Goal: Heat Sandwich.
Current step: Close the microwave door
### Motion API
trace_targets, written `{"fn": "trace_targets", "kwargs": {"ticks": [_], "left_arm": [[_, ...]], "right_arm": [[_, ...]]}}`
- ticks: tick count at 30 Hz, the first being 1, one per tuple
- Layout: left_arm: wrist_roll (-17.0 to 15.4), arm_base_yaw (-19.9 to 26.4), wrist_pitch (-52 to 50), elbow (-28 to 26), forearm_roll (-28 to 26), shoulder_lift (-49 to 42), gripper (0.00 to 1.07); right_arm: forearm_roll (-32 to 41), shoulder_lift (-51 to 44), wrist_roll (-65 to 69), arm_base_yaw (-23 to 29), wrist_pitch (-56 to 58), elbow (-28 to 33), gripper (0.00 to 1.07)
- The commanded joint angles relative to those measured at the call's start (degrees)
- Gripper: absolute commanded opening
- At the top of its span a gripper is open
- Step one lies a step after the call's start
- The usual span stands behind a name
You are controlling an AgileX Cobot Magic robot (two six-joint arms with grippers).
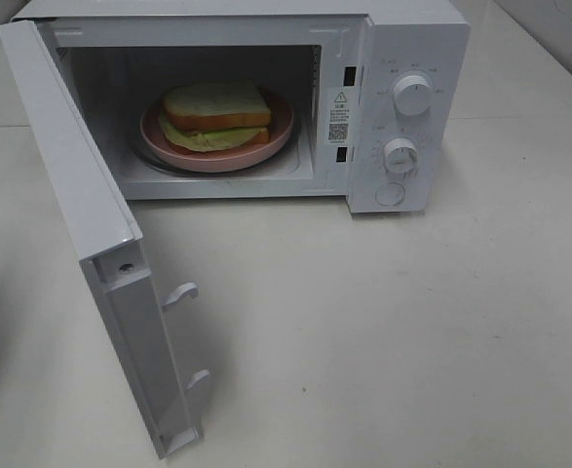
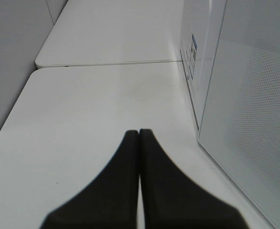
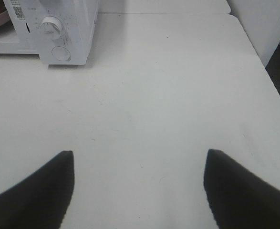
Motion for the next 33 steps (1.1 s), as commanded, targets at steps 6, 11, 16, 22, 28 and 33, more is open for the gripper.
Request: {"fn": "trace_targets", "kwargs": {"ticks": [6, 11, 16, 22, 28, 33], "left_arm": [[-2.5, 0.1, -13.4, 0.2, 5.1, 10.7, 0.00], [-7.2, 0.1, -19.1, 0.2, 7.5, 16.6, 0.00], [-10.2, 0.1, -24.5, -0.2, 14.2, 21.3, 0.00], [-12.3, 0.1, -28.9, -0.3, 18.0, 24.9, 0.00], [-11.8, -4.6, -28.6, -1.9, 18.3, 27.3, 0.00], [-11.7, -10.3, -29.0, -2.6, 17.4, 29.3, 0.00]], "right_arm": [[-0.3, -1.7, -0.6, -0.3, -0.9, 0.1, 0.73], [-0.3, -1.7, -0.6, -0.3, -0.9, 0.1, 0.73], [-0.3, -1.7, -0.6, -0.3, -0.9, 0.1, 0.73], [-0.3, -1.7, -0.6, -0.3, -0.9, 0.1, 0.73], [-0.3, -1.7, -0.6, -0.3, -0.9, 0.1, 0.73], [-0.3, -1.7, -0.7, -0.3, -0.9, 0.1, 0.73]]}}
